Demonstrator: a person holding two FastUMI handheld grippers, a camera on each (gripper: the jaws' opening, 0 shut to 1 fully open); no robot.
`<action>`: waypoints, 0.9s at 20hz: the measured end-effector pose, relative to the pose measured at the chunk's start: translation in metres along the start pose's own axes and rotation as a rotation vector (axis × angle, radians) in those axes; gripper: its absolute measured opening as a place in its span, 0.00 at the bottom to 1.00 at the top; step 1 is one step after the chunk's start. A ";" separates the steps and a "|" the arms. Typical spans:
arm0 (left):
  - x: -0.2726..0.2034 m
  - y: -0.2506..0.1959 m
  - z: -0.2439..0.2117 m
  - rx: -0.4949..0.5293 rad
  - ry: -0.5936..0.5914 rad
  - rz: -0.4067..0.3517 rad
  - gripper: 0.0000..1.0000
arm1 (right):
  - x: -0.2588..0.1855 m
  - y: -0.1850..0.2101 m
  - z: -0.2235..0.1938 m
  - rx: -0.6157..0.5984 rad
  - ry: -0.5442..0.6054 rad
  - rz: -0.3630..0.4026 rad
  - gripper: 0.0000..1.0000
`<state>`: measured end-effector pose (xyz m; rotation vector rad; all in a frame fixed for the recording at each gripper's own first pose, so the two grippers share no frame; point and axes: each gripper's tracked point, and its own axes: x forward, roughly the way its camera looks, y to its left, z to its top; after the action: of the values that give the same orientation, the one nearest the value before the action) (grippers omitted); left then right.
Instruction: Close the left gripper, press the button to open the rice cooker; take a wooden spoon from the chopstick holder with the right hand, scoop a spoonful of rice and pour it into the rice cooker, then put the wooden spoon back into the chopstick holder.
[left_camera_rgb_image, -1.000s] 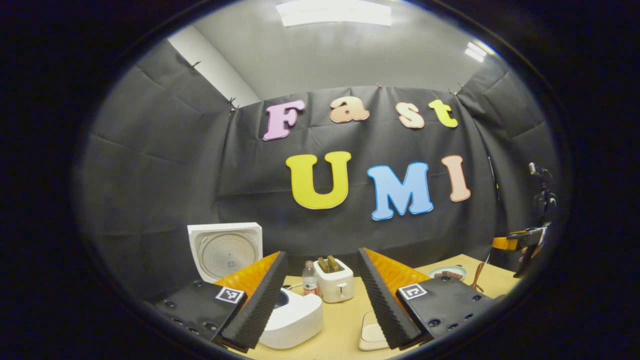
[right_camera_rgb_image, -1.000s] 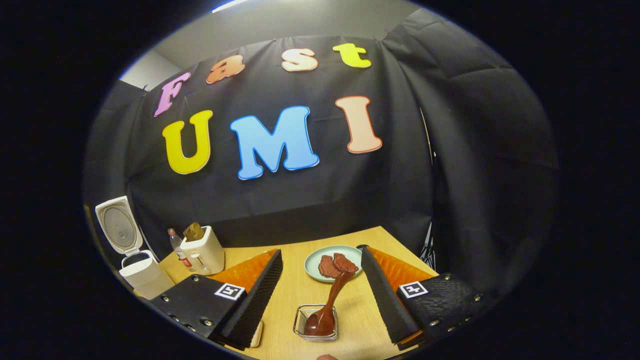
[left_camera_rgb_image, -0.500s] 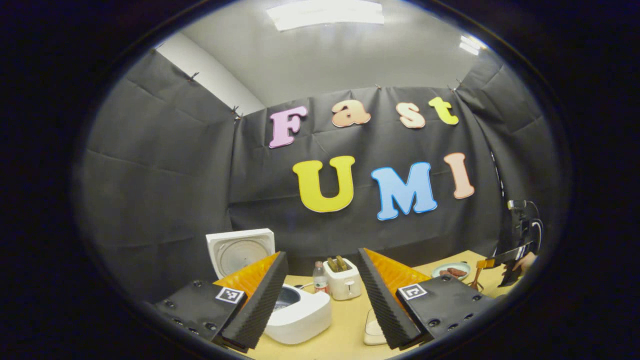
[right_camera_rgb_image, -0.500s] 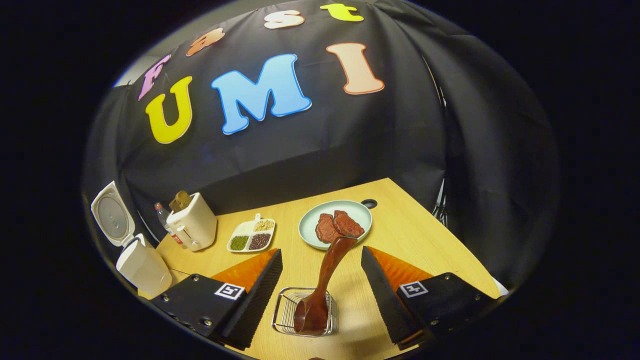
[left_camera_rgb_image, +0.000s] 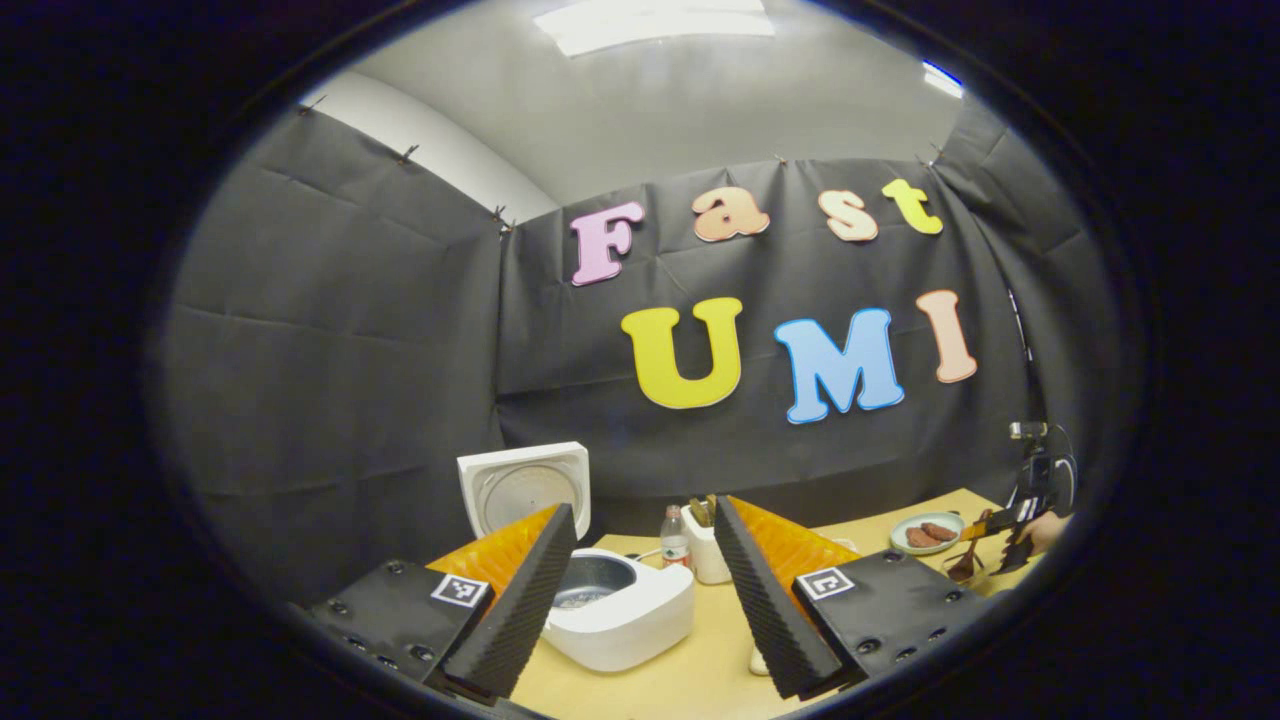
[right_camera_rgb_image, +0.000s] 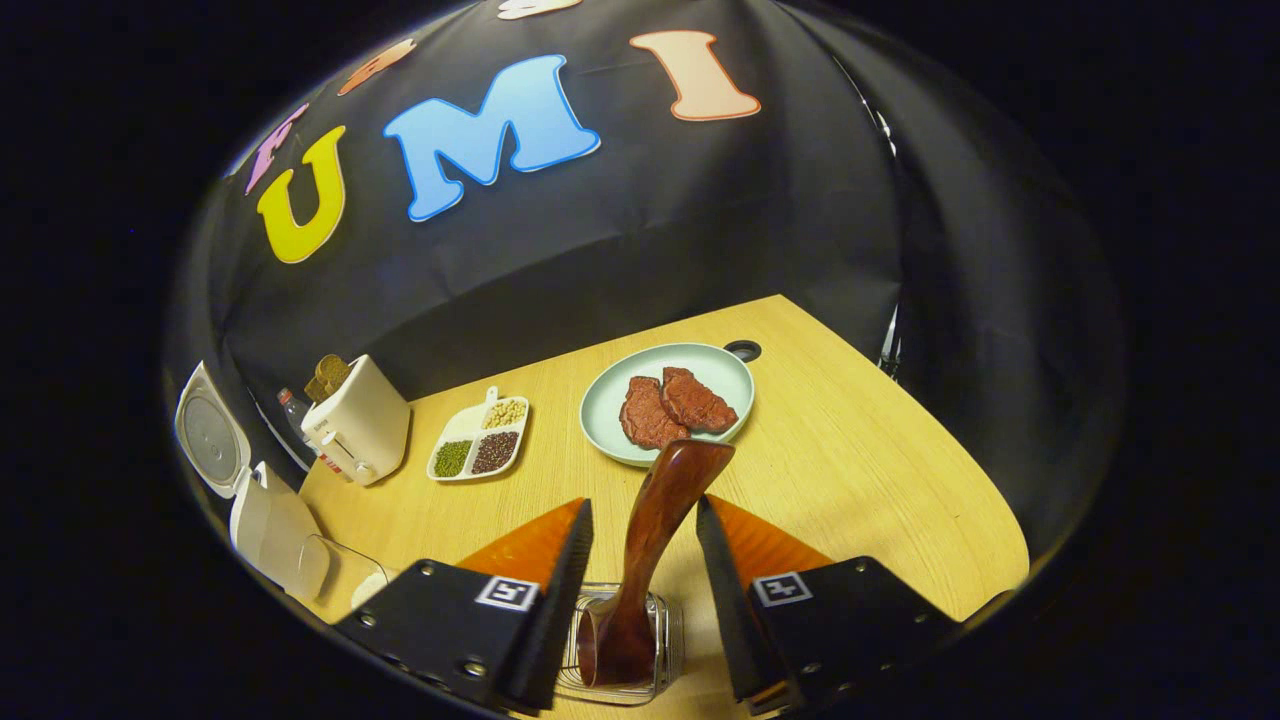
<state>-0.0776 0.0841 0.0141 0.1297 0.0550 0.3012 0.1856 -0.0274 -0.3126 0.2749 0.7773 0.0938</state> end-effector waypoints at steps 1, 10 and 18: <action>-0.001 0.002 -0.001 -0.001 0.005 0.006 0.95 | 0.002 -0.001 -0.003 0.015 0.018 -0.003 0.56; 0.003 0.011 -0.003 -0.030 -0.008 -0.001 0.96 | -0.025 0.019 0.000 -0.049 -0.012 0.066 0.10; 0.018 0.017 -0.013 -0.096 -0.023 -0.079 0.96 | -0.092 0.063 0.043 -0.234 -0.129 0.093 0.10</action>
<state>-0.0666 0.1070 0.0024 0.0354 0.0226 0.2231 0.1516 0.0069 -0.2033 0.0940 0.6189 0.2510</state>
